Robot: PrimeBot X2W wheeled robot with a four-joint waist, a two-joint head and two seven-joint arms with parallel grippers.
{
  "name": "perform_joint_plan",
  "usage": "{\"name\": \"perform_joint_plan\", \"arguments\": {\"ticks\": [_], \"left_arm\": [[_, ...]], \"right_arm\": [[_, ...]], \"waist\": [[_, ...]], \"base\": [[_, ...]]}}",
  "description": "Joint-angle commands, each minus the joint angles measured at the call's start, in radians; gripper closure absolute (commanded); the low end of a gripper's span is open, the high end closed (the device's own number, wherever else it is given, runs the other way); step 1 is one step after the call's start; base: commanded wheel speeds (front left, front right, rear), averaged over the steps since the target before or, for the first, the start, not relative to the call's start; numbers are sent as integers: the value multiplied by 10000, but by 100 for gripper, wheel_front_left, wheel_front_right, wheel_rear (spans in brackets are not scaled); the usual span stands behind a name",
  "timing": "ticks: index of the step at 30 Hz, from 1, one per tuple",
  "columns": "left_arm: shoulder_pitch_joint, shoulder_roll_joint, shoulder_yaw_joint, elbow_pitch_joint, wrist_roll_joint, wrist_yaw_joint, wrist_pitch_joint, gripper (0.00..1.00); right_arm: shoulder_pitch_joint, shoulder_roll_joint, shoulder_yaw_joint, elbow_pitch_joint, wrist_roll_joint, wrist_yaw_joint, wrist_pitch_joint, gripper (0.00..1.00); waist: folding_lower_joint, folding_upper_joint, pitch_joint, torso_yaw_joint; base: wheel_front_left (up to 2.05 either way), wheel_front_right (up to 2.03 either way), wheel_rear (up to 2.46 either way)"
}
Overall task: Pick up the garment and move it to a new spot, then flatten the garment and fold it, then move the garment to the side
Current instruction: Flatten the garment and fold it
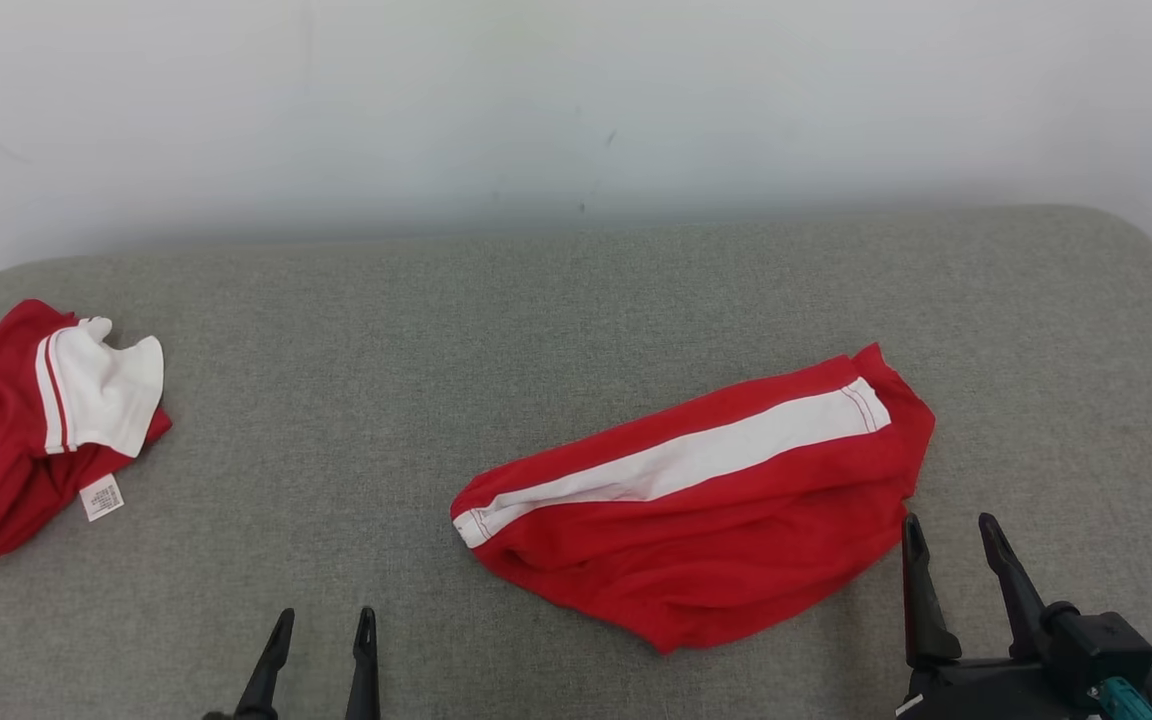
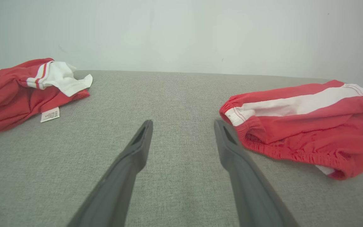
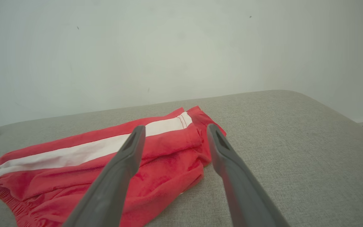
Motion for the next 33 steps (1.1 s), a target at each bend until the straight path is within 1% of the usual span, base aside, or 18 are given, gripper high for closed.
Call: {"name": "perform_joint_plan", "arguments": {"ticks": [1, 5, 7, 10, 13, 15, 16, 21, 24, 28, 33], "left_arm": [[-280, -16, -38, 45, -97, -29, -34, 0], [-915, -18, -355, 622, -520, -155, -30, 0], [-1404, -15, -530, 1114, -1021, -223, 254, 0], [-2127, -15, -864, 1812, -1906, -280, 1031, 0], [-2780, -15, -1211, 2463, -2926, -326, 1963, 0], [-3227, -13, -1423, 2853, -3459, -252, 2481, 0], [-3227, -13, -1423, 2853, -3459, -252, 2481, 0], [-4036, -13, -1771, 3655, -4108, 67, 2913, 0], [-4383, -12, -1961, 4130, -4452, 186, 3240, 0], [-4625, -10, -2103, 4445, -4711, 255, 3198, 0], [-4835, -11, -2205, 4619, -5056, 184, 2984, 0]], "right_arm": [[-3, 33, -27, -39, 23, -22, -5, 0], [-68, 33, -52, -84, 8, -22, 52, 0], [-203, 33, 62, -151, -128, -22, 141, 0], [-524, 20, 285, -302, -475, -22, 510, 0], [-847, -167, 402, -523, -654, -22, 750, 0], [-937, -189, 451, -661, -670, -22, 838, 0], [-937, -189, 451, -661, -670, -22, 838, 0], [-948, -138, 522, -793, -531, -22, 847, 0], [-913, -82, 591, -747, -459, -22, 805, 0], [-930, -46, 562, -713, -407, -22, 717, 0], [-943, -23, 498, -714, -471, -22, 683, 0]], "waist": [[0, 0, 47, 32], [0, 0, 127, 58], [0, 0, 172, 27], [0, 0, 264, -70], [0, 0, 316, -130], [0, 0, 358, -153], [0, 0, 358, -153], [0, 0, 508, -292], [0, 0, 583, -406], [0, 0, 645, -495], [0, 0, 678, -516]], "base": [[0, 0, 0], [0, 0, 0], [0, 0, 0], [0, 0, 0], [0, 0, 0], [0, 0, 0], [0, 0, 0], [0, 0, 0], [0, 0, 0], [0, 0, 0], [0, 0, 0]]}}
